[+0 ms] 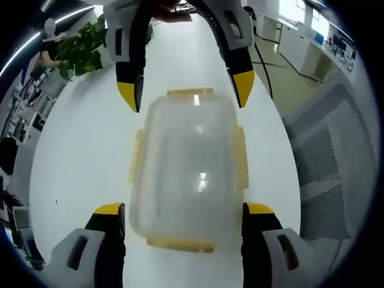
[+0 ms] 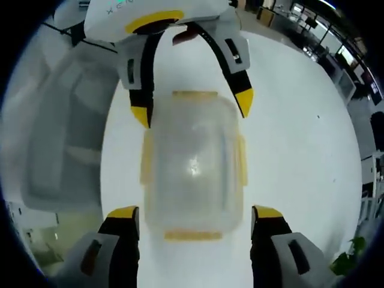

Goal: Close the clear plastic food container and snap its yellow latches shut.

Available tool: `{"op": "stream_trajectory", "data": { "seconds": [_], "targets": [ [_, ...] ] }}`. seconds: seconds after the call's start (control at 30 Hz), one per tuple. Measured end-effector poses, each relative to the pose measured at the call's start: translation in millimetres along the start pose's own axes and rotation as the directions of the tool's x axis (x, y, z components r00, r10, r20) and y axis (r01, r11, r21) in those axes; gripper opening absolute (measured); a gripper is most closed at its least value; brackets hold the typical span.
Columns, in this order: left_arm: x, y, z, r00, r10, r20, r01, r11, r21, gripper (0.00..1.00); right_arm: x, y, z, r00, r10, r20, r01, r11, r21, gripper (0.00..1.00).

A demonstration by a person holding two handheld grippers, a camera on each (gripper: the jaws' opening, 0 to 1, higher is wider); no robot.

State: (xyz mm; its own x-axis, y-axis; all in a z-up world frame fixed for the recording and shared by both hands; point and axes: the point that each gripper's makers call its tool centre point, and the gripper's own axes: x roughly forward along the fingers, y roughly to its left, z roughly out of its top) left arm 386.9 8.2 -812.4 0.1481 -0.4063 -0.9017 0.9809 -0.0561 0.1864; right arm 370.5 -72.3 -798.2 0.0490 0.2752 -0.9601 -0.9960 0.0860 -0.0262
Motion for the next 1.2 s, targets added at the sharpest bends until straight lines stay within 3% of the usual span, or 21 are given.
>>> {"op": "stream_trajectory", "data": {
  "seconds": [0.53,0.67,1.2],
  "targets": [
    [8,-2.1,-0.9,0.999,-0.031,-0.009,0.031,0.999,0.017,0.83,8,-2,-1.0,0.999,-0.045,0.001,0.045,0.999,-0.001,0.76],
    [9,-2.3,-1.3,1.000,-0.028,-0.012,0.028,0.999,0.019,0.83,10,2,-1.6,1.000,-0.028,0.001,0.028,1.000,0.009,0.72],
    [8,-4.1,-2.5,0.999,-0.030,-0.014,0.030,1.000,0.000,0.82,11,1,0.2,1.000,-0.012,-0.008,0.012,1.000,-0.007,0.71]
  ]
}}
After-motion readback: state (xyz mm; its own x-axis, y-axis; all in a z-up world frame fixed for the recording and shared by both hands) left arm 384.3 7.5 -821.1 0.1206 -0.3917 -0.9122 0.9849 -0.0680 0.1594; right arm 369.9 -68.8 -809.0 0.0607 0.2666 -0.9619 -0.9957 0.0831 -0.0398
